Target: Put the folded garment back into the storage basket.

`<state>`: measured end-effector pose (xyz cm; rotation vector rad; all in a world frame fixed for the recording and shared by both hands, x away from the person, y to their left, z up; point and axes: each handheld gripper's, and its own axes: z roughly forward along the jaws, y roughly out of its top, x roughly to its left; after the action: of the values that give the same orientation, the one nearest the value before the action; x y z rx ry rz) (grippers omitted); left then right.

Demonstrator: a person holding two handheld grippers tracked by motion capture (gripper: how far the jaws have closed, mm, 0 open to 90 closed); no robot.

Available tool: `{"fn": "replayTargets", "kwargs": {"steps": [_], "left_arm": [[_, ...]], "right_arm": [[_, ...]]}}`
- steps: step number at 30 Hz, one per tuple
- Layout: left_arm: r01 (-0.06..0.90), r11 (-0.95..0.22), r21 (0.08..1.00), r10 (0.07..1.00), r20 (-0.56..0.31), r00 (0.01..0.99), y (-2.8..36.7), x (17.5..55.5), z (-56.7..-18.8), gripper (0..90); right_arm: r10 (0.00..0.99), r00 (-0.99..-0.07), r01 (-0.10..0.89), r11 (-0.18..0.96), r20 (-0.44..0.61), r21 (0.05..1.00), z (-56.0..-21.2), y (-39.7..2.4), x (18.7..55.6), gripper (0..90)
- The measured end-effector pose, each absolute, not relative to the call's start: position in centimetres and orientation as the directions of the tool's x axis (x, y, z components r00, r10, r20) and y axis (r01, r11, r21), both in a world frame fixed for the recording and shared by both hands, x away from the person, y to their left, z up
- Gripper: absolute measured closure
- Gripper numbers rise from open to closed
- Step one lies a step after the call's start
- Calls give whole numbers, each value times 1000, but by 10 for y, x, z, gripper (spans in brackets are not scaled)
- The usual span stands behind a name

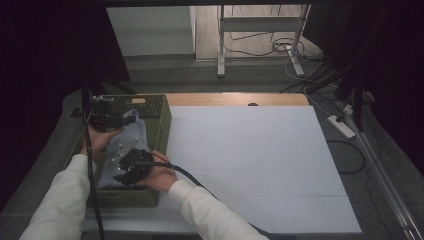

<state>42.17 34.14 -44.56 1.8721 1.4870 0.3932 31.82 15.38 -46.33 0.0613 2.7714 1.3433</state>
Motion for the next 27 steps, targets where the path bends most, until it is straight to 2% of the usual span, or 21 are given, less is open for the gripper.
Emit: {"fn": "replayTargets", "kwargs": {"steps": [1, 4, 20, 27], "left_arm": [[727, -77, 683, 939, -196, 283, 344, 421, -446, 202], [723, -74, 687, 939, -197, 283, 347, 419, -445, 215], [662, -127, 739, 907, -183, 379, 336, 395, -427, 286], [642, -132, 755, 892, -191, 409, 327, 382, -421, 289]], "right_arm": [[89, -996, 36, 561, -17, 827, -459, 146, 319, 377], [107, -994, 44, 513, -13, 857, -454, 134, 321, 383], [179, -984, 85, 487, -4, 870, -444, 65, 336, 415], [196, -981, 106, 470, 14, 876, -442, 38, 338, 418]]}}
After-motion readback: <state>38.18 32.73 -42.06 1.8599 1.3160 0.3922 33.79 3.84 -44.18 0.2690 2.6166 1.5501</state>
